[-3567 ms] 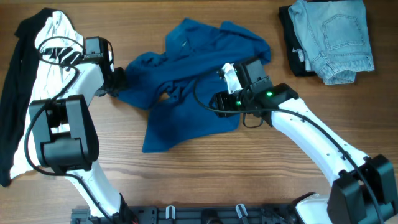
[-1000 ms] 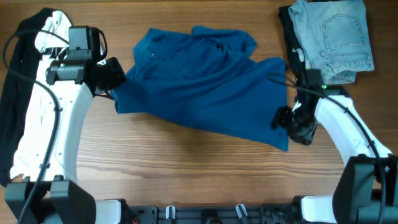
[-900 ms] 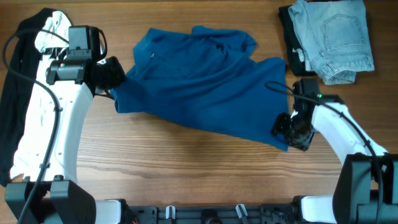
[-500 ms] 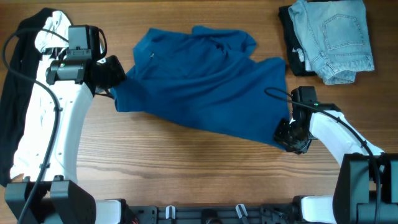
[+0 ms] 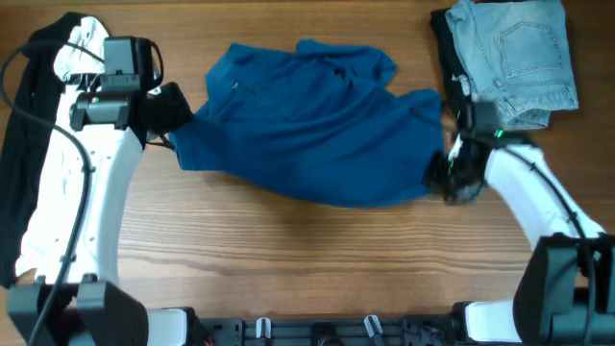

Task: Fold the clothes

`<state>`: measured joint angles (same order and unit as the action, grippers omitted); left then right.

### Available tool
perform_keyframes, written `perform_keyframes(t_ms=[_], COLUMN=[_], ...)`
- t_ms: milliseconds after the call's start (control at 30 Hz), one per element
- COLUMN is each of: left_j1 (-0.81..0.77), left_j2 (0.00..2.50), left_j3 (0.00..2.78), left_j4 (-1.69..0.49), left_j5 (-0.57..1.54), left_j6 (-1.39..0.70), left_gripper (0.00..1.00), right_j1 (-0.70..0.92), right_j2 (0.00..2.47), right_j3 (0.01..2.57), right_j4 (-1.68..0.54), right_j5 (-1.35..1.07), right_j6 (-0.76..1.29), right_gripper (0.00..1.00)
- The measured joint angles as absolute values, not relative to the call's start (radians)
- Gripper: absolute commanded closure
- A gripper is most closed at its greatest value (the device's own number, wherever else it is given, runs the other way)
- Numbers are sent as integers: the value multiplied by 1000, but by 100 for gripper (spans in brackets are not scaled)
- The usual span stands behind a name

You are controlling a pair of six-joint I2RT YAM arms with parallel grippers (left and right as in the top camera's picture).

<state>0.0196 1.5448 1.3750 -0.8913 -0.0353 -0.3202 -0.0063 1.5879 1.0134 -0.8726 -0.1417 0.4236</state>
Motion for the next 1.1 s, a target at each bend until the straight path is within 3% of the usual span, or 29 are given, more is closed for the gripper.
perform_keyframes(t_ms=[533,1100], left_j1=[20,20], left_j2=[1023,934], left_j3=[1673,2079], left_j4=[-839,-1036], left_j5=[-230,-381], left_j6=[-289,-203], left_gripper=[96,96], right_j1=[-135,-141], right_j2=[1418,1201], right_j3=[1998,2315], right_j4=[-1287,-1492], right_j5=[-142,-142], right_j6=[231,177], right_gripper=[96,96])
